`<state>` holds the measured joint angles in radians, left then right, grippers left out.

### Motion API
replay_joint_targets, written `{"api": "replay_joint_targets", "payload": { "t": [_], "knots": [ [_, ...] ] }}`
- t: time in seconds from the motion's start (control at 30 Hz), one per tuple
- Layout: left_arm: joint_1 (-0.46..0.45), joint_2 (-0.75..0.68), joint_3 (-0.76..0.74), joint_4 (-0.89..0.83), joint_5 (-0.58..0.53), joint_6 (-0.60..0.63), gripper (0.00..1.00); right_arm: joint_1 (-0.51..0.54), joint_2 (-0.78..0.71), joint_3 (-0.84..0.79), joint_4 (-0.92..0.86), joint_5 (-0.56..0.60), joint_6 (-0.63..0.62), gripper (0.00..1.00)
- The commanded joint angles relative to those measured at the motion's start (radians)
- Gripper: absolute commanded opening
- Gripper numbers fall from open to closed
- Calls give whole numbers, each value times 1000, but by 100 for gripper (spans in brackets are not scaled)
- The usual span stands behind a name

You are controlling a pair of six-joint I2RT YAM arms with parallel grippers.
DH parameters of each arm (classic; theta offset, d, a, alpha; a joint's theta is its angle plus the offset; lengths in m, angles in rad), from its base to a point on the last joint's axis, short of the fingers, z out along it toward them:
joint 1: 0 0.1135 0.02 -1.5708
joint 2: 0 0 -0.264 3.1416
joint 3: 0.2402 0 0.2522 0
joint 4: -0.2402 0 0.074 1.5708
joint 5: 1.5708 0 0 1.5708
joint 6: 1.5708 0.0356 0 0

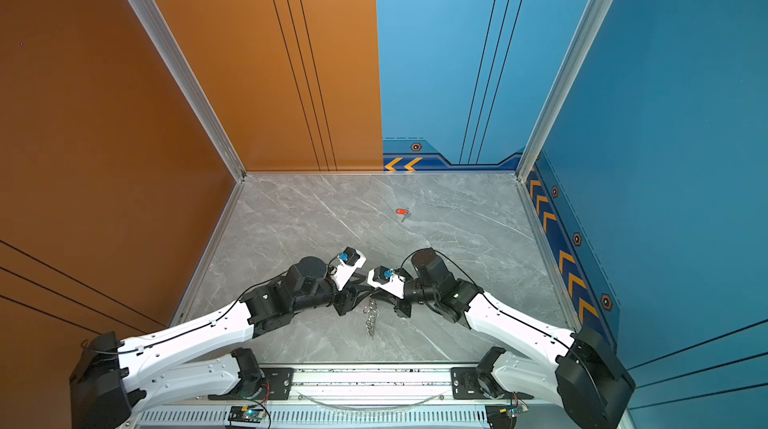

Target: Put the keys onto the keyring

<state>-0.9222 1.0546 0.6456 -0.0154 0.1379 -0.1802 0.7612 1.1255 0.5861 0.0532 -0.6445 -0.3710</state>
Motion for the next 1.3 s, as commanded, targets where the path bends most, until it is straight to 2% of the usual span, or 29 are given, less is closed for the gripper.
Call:
{"api": "replay_joint_targets", "payload": {
  "t": [0.0, 0.2, 0.63, 0.9, 1.03, 1.17, 1.27],
  "knots": [
    [-9, -4, 10, -86, -5, 19, 45, 7, -5, -3, 14, 25, -23, 0],
    [-7, 22, 14, -89, -5, 17, 45, 7, -6, -3, 11, 27, -23, 0],
    [-12, -27, 11, -163, -174, 19, 44, 4, -4, -5, 13, 36, -24, 0],
    [-11, -82, -26, -130, -164, 9, 40, -5, -14, -9, 23, 44, -21, 0],
    [-9, -162, -154, 47, -101, 44, 41, -26, -23, -26, 71, 17, 11, 0],
    [-9, -235, -324, 336, 64, 174, 40, -51, -26, -35, 114, -43, 42, 0],
    [2, -262, -390, 475, 69, 246, 42, -51, -20, -39, 129, -80, 52, 0]
  ]
}}
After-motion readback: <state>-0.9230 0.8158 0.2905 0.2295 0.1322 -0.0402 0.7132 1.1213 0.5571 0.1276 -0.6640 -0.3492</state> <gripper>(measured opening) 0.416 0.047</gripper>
